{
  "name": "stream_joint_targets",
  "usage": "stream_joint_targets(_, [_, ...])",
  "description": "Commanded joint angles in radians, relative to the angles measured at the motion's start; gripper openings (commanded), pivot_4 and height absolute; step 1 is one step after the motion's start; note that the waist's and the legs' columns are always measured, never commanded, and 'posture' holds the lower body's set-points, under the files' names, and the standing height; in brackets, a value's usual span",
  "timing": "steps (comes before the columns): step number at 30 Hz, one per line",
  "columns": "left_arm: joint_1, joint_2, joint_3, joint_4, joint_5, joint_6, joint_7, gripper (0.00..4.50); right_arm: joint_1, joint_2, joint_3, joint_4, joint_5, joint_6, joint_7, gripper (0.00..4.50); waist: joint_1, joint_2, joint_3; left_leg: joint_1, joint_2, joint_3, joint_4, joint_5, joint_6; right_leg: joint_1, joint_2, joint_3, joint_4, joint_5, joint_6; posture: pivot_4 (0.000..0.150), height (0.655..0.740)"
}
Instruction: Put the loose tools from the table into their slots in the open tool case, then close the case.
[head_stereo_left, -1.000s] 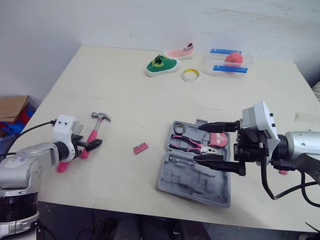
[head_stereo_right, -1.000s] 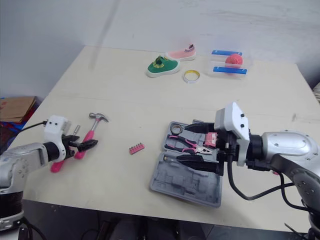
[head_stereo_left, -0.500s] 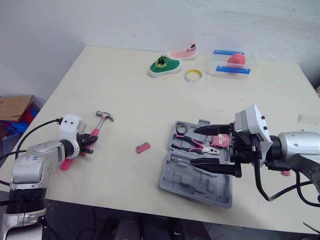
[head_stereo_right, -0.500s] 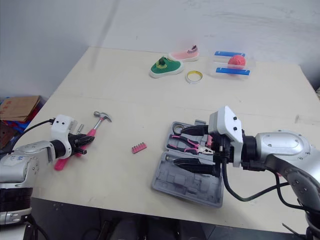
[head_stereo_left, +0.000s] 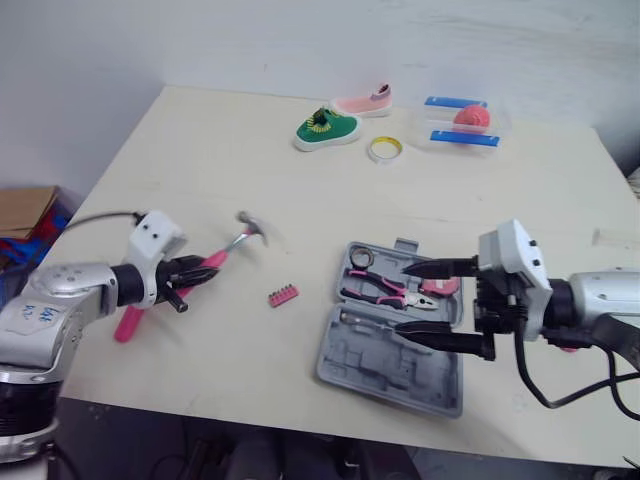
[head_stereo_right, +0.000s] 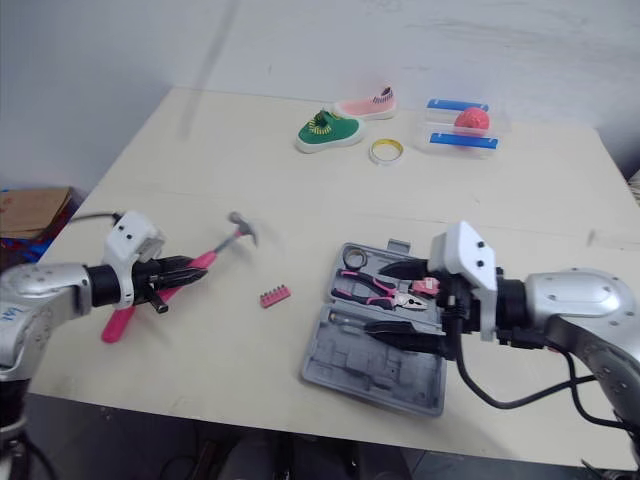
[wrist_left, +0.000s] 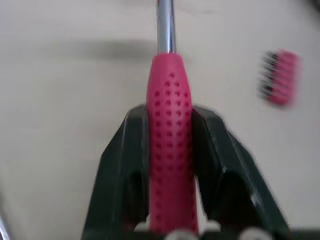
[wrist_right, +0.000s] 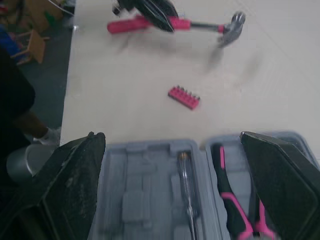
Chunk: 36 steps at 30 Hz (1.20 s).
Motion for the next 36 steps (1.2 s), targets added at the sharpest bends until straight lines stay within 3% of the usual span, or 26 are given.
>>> stream_joint_targets(1, [-0.087,-0.017,-0.131,-0.058,-0.004,-0.061,-0.103,0.54,0.071,-0.043,-0.091,-0.014,-0.013,-0.006,0.046,4.5,0.003,0.005,-0.001,0.0,0.0,0.001,0.0,-0.001,0.001,0.0,0.0,0.0,0.0,0.0,0.0,0.15,0.7304])
stream_joint_targets(6, [-0.347,-0.17,-0.429,0.002,0.093,-0.082,-0.171,0.54,0.294,-0.08,-0.205,-0.017,-0.146,-0.068,0.12,4.5,0.029,0.004,0.0,-0.003,-0.001,-0.001,0.005,-0.002,0.008,0.001,0.004,0.0,-0.001,0.002,0.004,0.15,0.7304])
stream_joint_targets(11, [-0.461,-0.276,-0.576,0.072,0.152,-0.115,-0.233,0.54,0.479,-0.052,-0.352,-0.058,-0.164,-0.04,0.182,4.5,0.004,0.003,0.001,-0.001,0.001,0.004,0.007,-0.002,0.009,0.001,0.008,0.005,0.0,0.005,0.009,0.15,0.7304])
stream_joint_targets(16, [-0.536,-0.394,-0.723,0.123,0.245,-0.075,-0.222,0.54,0.642,0.02,-0.469,-0.118,-0.188,-0.037,0.176,4.5,0.01,0.002,0.001,-0.001,0.001,0.0,0.007,0.0,0.006,0.002,0.015,0.007,0.001,0.005,0.01,0.15,0.7304])
stream_joint_targets(24, [-0.571,-0.477,-0.843,0.17,0.354,-0.024,-0.195,0.54,0.697,0.063,-0.501,-0.151,-0.184,-0.035,0.148,4.5,-0.001,0.002,0.001,0.003,0.002,0.001,0.006,0.001,0.005,0.001,0.016,0.014,0.003,0.005,0.01,0.15,0.7304])
stream_joint_targets(36, [-0.565,-0.555,-0.875,0.198,0.408,-0.048,-0.198,0.54,0.697,0.07,-0.483,-0.137,-0.188,-0.044,0.127,4.5,0.0,0.001,0.001,0.002,0.001,0.001,0.007,0.0,0.006,0.001,0.016,0.014,0.003,0.005,0.01,0.15,0.7304])
